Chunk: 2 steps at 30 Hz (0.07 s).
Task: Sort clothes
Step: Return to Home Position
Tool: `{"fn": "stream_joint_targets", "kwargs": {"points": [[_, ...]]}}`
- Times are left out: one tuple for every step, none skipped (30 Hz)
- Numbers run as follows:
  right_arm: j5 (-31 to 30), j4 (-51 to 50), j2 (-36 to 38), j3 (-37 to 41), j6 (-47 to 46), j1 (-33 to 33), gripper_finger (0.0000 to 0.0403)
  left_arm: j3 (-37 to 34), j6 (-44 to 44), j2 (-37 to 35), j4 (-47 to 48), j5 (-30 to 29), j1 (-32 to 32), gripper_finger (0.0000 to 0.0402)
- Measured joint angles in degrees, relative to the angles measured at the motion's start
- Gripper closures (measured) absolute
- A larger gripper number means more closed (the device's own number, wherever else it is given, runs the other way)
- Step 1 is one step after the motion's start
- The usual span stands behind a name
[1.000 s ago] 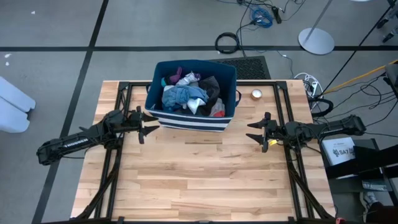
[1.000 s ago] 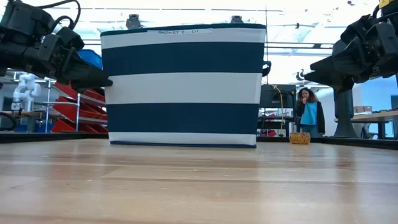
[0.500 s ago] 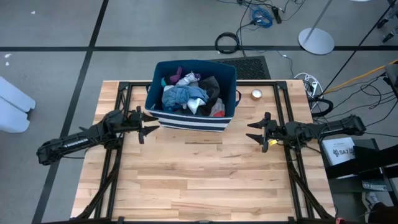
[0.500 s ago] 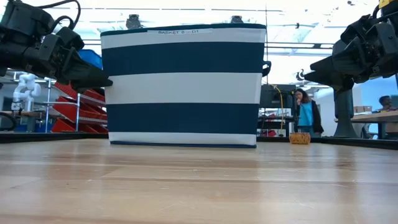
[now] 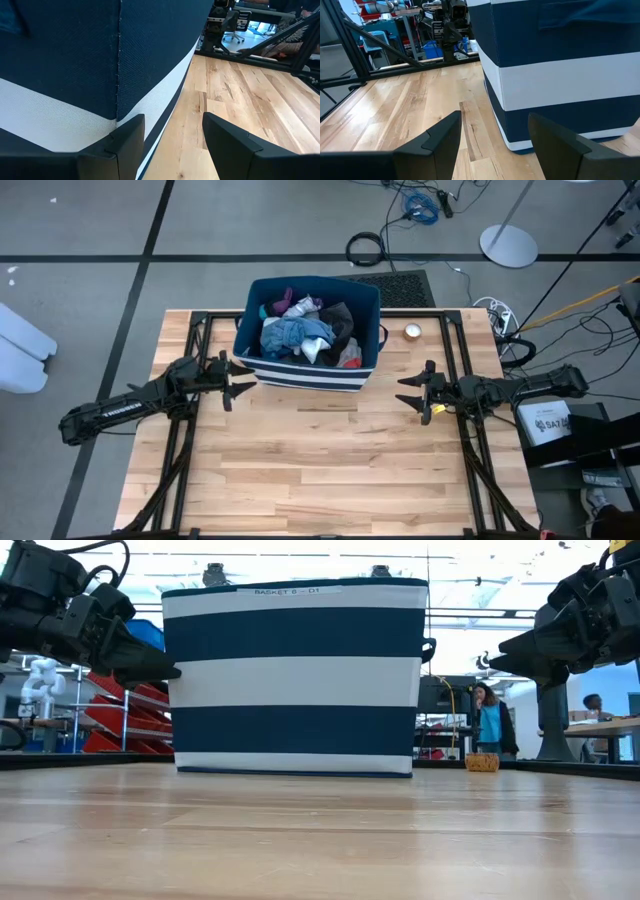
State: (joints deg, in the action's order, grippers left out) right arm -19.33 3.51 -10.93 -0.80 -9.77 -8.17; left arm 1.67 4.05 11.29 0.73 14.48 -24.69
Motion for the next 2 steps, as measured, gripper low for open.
{"fn": "stream_joint_targets", "kwargs": {"points": [[-0.01,0.02,-0.01,0.00,-0.01,-0.01,0.0186,0.00,-0.02,0.00,0.02,0.00,0.00,0.0191],[-0.01,0.02,-0.01,0.00,0.01,0.01,0.0186,-0.01,-0.01,0.00,0.02,0.00,0.00,0.0191]]}}
